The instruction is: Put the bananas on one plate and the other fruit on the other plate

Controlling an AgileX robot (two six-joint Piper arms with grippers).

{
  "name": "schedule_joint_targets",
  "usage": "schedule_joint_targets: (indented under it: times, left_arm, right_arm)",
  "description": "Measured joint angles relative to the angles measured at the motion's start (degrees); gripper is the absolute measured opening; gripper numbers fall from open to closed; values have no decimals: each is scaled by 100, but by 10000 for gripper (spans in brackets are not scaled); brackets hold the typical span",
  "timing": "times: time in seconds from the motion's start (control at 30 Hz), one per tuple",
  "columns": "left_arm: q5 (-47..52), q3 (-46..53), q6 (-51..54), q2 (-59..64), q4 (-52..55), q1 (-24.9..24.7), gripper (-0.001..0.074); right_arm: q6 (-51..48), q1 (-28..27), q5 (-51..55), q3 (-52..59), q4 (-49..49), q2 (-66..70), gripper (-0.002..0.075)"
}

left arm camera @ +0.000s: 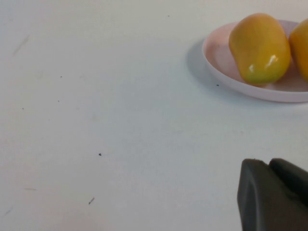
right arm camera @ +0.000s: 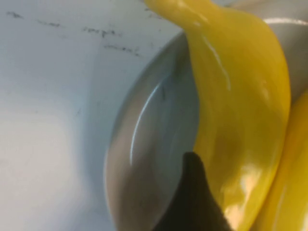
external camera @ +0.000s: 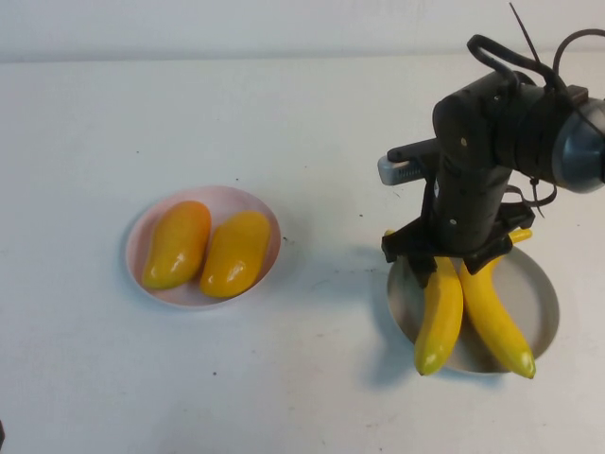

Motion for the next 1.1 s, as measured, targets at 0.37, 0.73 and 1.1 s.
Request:
schedule_joint_targets:
  times: [0.37,0.73,1.1]
  left_arm:
    - [0,0,0,0,0,0,2]
    - [0,0,0,0,0,0,2]
    - [0,0,0,0,0,0,2]
  right_arm:
    - [0,810,405,385,158,-1405,274]
    - [-375,978,186,2436,227,-3726,-8]
    - [-739,978,625,3607,199,-5678,-15]
